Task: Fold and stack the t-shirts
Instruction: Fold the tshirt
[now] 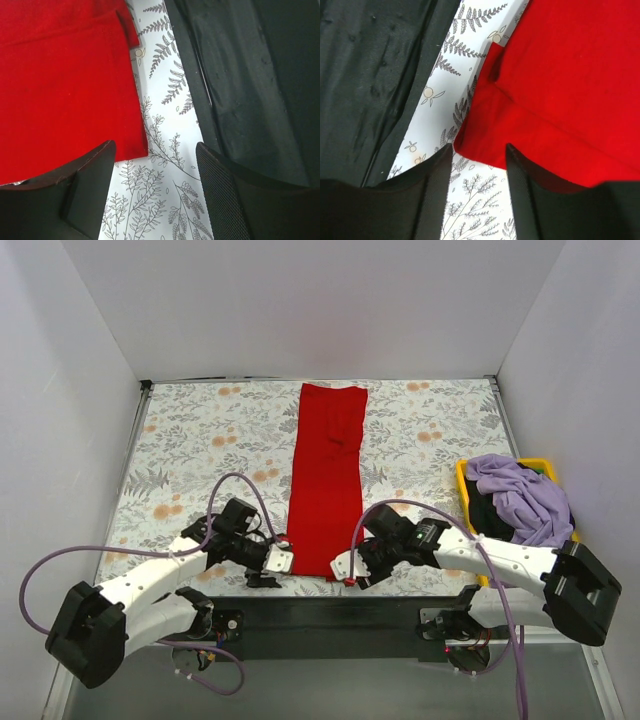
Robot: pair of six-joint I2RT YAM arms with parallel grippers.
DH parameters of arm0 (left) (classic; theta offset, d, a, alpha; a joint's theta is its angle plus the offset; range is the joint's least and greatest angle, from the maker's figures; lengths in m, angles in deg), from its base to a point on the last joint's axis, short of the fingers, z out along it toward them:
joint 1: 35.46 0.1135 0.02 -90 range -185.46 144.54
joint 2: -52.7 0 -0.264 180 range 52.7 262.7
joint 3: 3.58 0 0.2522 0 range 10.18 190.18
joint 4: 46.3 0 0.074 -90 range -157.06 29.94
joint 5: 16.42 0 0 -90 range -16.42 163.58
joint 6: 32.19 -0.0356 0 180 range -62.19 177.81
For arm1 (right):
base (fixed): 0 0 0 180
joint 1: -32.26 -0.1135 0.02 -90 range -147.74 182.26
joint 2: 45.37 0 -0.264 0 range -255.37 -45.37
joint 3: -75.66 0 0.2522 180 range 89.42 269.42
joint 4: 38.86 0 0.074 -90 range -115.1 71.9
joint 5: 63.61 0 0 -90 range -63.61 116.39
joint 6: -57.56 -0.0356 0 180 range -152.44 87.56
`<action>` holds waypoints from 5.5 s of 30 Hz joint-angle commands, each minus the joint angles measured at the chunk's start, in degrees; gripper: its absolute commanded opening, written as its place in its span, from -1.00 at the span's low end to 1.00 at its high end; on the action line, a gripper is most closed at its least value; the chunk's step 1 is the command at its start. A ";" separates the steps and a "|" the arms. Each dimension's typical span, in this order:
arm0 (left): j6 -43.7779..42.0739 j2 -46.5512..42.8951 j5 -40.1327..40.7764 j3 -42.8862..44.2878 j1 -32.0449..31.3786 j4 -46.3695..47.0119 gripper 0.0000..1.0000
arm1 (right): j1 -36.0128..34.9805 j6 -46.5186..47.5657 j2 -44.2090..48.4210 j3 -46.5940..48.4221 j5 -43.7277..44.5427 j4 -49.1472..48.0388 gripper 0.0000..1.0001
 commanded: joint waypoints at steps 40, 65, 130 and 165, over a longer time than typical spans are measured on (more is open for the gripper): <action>7.45 -1.56 16.09 -4.57 -15.70 13.48 -0.06 | -11.98 -3.35 -4.15 -7.00 8.92 -6.80 -0.97; 1.99 3.11 9.34 -0.54 -17.02 5.24 -1.00 | -14.70 -3.88 0.68 -4.81 7.08 -2.93 -0.97; 2.24 51.29 2.57 45.10 16.99 31.77 -0.18 | 29.24 23.38 -39.85 44.31 2.51 -11.89 0.17; -3.18 33.16 1.43 15.47 10.76 27.64 -0.13 | 17.56 3.50 -26.11 14.79 2.15 -10.75 -0.24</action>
